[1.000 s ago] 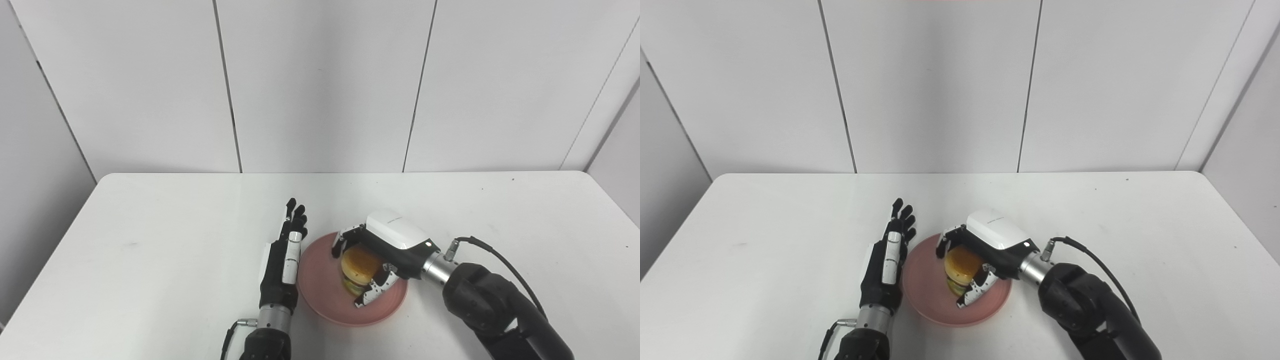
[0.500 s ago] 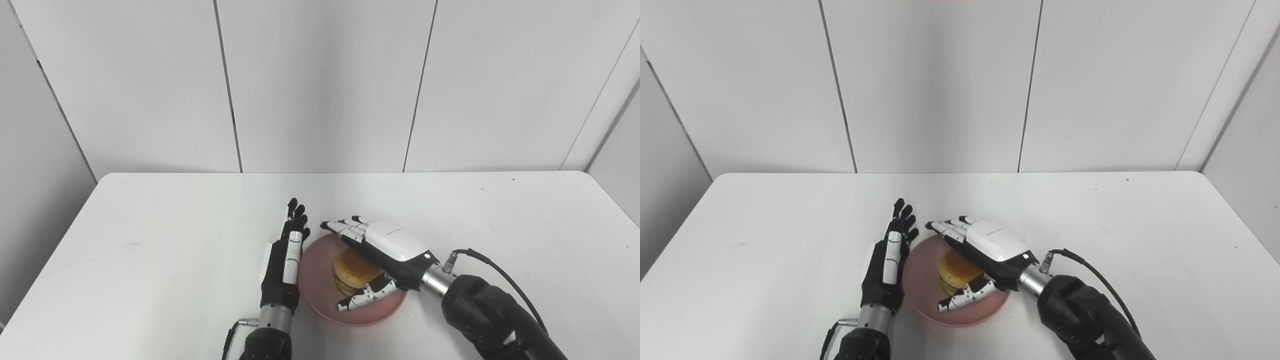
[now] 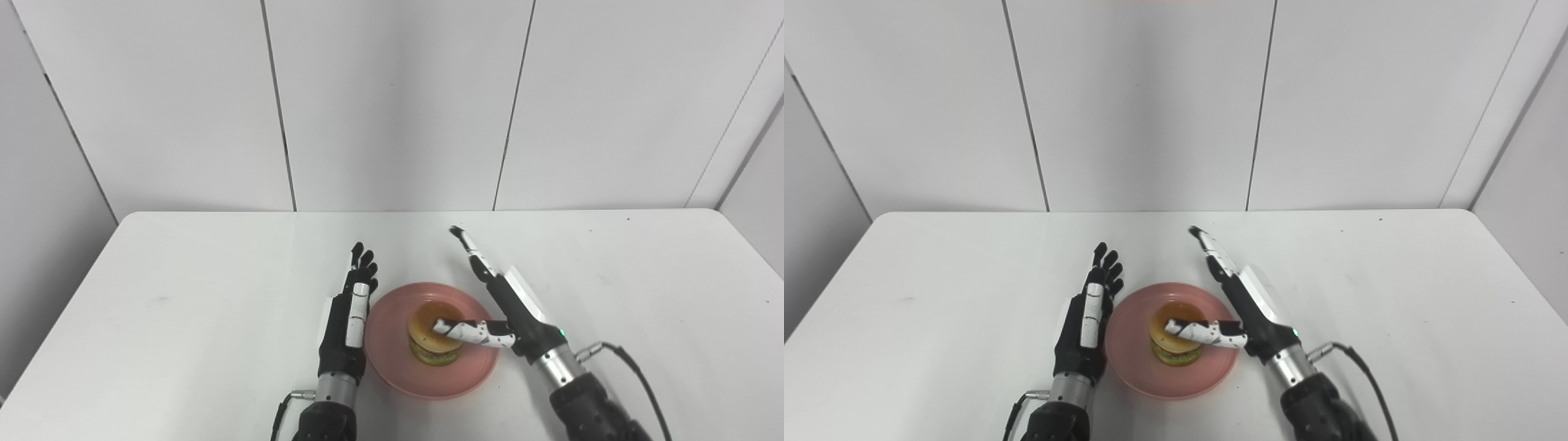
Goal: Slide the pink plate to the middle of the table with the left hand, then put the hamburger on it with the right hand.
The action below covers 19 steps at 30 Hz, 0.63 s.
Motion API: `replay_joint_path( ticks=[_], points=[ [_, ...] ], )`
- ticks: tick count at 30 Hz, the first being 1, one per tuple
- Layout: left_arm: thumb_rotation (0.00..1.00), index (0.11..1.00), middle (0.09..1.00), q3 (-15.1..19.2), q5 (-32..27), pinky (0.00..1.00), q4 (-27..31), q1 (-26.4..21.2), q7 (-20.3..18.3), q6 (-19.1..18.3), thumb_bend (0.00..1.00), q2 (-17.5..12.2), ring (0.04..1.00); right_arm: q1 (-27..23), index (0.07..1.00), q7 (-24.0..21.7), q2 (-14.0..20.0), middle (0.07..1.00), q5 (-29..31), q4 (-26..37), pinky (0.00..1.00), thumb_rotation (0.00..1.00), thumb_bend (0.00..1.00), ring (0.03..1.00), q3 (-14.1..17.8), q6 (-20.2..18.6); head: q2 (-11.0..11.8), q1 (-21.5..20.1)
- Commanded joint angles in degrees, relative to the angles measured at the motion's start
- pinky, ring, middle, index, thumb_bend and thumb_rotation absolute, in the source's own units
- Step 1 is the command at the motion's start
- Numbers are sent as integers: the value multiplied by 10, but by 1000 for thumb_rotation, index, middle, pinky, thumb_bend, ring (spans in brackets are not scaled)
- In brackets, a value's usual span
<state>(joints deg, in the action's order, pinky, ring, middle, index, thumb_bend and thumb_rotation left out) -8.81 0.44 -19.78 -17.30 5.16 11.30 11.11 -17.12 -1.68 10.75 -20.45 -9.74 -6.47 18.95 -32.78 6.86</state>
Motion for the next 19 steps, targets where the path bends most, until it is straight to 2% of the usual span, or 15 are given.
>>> replay_joint_path(
  ticks=[1,4,7,10,12,14,16,19],
  points=[
    [1000,986,982,0,6,975,-13,39,2,9,713,15,980,-24,1000,34,-10,1000,21,-16,999,916,741,1000,14,56,-2,0],
    [1000,991,987,-2,13,976,-12,41,6,12,707,11,987,-26,1000,40,-29,1000,65,-46,1000,957,747,1000,28,69,-2,-3],
    [1000,995,994,-2,16,994,-6,44,7,2,733,8,997,-25,1000,23,-43,1000,122,-46,1000,952,750,1000,37,53,-2,-4],
    [1000,999,998,-1,20,999,-4,45,9,1,730,8,1000,-14,1000,1,-58,1000,195,-20,1000,920,726,1000,49,-4,-3,-5],
    [1000,1000,1000,0,21,1000,-7,44,10,4,739,8,1000,-8,1000,-5,-66,1000,225,-11,1000,926,716,1000,55,-21,-3,-5],
    [1000,1000,1000,0,16,1000,-4,45,5,-1,744,6,1000,-3,1000,-17,-71,1000,258,0,1000,914,750,1000,61,-43,-3,-5],
    [1000,1000,1000,-1,13,1000,0,46,1,-7,748,5,1000,0,1000,-26,-73,1000,282,12,1000,913,759,1000,65,-67,-2,-5],
    [1000,1000,1000,-1,11,1000,0,45,-1,-9,743,4,1000,4,1000,-27,-77,1000,291,24,1000,903,698,1000,66,-86,-1,-4]
  ],
)
